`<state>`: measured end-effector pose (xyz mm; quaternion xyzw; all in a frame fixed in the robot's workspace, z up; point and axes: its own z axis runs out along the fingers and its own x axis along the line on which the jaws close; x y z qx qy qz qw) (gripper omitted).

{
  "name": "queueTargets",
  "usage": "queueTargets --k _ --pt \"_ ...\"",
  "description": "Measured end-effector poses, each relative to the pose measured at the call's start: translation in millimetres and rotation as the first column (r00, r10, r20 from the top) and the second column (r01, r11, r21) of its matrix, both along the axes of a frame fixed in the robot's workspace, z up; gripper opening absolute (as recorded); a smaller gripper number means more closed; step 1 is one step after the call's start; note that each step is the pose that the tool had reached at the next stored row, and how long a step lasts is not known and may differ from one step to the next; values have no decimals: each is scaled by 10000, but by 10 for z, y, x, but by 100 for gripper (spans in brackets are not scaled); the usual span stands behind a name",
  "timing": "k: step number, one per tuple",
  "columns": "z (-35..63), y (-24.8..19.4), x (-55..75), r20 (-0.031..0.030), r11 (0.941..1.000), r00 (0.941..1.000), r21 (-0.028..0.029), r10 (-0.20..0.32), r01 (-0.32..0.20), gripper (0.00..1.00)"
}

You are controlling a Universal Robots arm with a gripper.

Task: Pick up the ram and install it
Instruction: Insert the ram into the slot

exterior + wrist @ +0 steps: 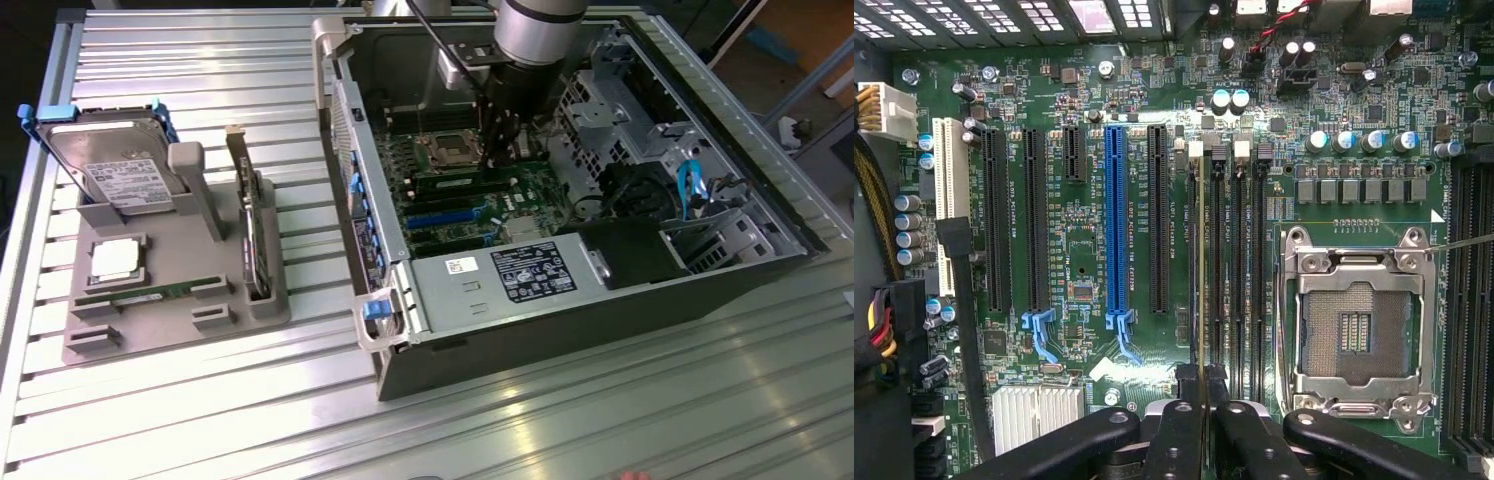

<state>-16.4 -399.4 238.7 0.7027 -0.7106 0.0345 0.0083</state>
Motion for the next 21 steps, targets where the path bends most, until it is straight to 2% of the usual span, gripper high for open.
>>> queueTargets --k 21 --pt "-25 -4 3 1 10000 10000 0 1 -1 12"
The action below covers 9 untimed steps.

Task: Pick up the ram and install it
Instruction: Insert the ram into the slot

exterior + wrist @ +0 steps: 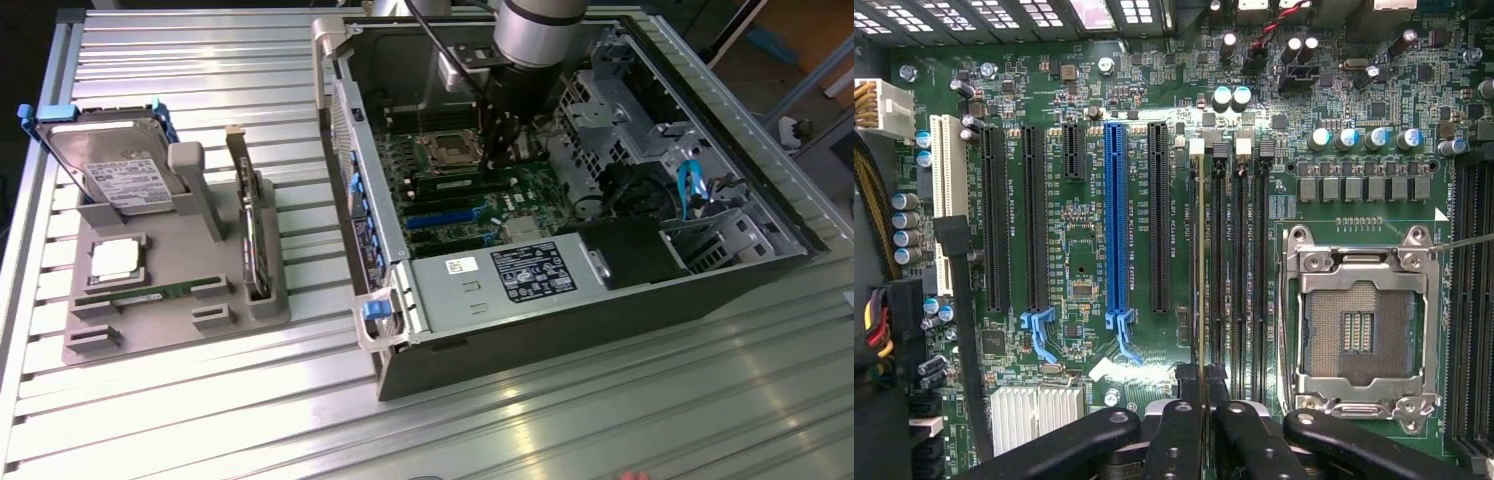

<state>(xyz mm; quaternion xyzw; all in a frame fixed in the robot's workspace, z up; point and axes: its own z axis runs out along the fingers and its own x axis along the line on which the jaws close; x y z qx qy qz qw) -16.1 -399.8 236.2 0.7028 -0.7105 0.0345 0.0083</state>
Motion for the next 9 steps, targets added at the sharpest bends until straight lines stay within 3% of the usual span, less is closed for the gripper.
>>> queueTargets --k 9 --pt "-19 -1 -10 0 10000 10000 0 -1 1 12"
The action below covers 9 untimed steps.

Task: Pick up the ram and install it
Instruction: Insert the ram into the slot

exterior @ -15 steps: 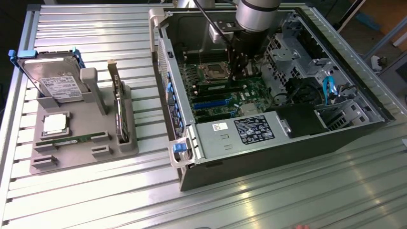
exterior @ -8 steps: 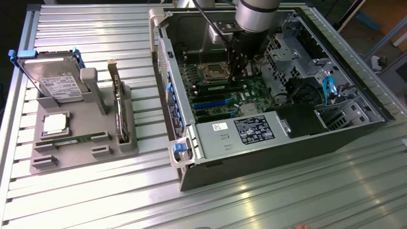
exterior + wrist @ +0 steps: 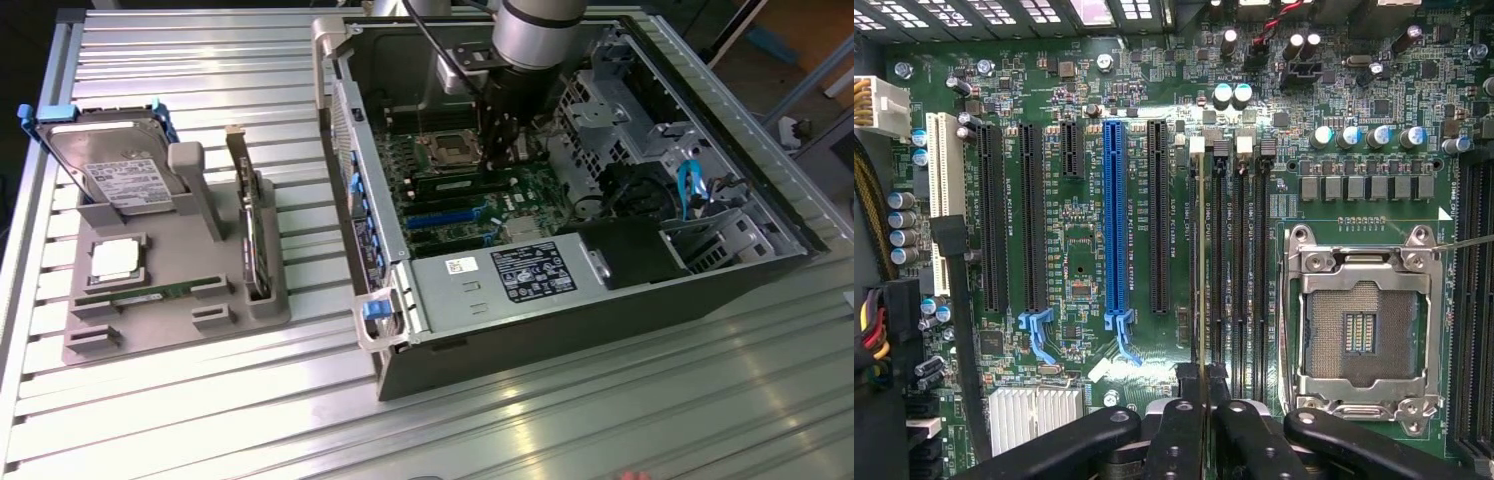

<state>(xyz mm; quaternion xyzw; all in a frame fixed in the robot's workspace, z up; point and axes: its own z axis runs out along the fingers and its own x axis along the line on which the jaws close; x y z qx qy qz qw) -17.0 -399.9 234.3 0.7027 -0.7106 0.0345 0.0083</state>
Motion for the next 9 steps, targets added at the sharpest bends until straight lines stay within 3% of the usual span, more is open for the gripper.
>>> queueTargets --k 4,7,9 --pt "0 0 0 -1 10000 10000 0 0 0 13" --pt "0 0 0 0 10000 10000 0 0 0 25" --pt "0 0 0 0 10000 10000 0 0 0 25"
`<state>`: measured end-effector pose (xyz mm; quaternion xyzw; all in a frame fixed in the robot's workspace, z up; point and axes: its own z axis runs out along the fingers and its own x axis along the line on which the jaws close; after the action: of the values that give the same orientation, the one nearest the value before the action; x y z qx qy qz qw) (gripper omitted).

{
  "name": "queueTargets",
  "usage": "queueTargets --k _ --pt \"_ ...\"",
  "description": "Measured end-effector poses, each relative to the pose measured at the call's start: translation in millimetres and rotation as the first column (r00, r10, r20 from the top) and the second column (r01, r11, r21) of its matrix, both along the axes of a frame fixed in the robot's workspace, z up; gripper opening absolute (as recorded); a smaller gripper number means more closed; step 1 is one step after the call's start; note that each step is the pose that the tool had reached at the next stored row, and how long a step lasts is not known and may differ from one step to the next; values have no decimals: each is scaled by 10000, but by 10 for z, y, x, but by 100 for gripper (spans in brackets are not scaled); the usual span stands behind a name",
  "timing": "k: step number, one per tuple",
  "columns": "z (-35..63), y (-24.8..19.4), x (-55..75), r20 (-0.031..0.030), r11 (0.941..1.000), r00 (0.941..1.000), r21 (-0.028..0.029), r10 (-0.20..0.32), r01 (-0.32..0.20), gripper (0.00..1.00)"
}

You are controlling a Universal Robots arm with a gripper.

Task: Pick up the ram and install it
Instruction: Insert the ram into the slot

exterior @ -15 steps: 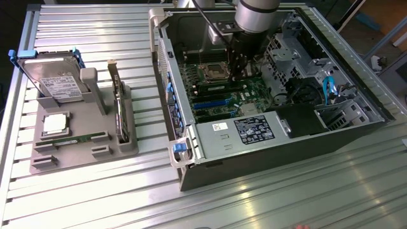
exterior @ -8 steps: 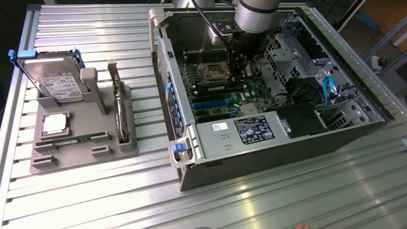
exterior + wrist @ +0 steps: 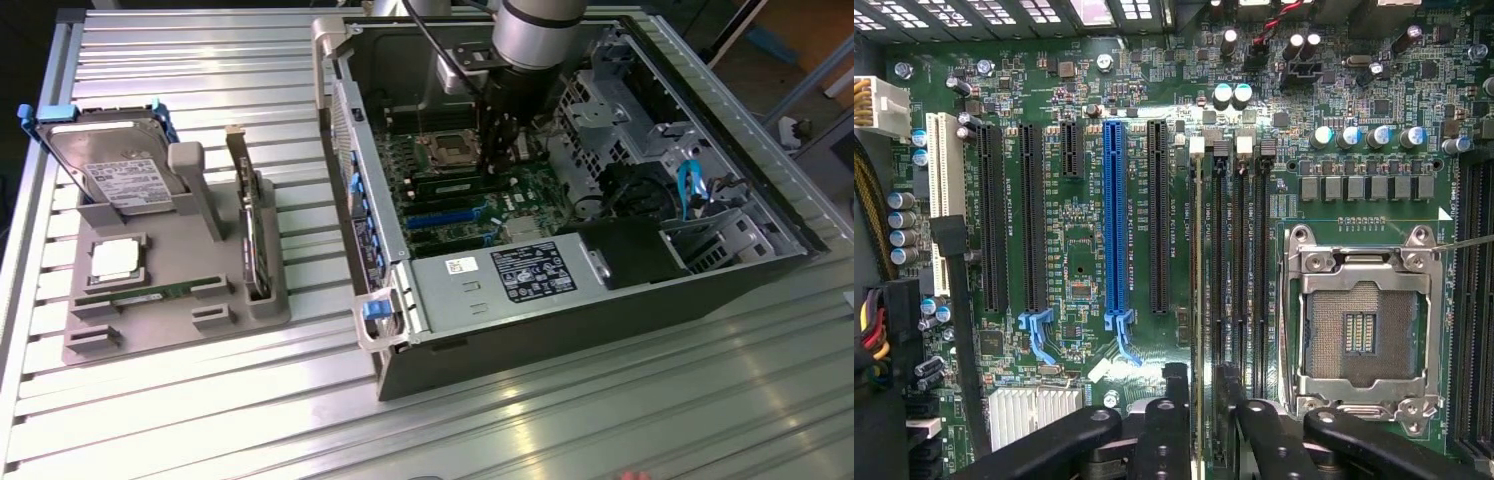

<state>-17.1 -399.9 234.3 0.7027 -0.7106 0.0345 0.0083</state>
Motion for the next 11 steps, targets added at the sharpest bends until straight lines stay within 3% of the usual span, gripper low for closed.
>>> queueTargets --k 1,3,5,7,11 --pt "11 0 0 0 10000 10000 1 0 0 25" --pt "152 0 0 1 10000 10000 3 0 0 25" --pt "375 0 0 -1 10000 10000 0 0 0 25" --pt "441 0 0 1 10000 10000 1 0 0 25" --pt "689 0 0 0 10000 10000 0 0 0 25"
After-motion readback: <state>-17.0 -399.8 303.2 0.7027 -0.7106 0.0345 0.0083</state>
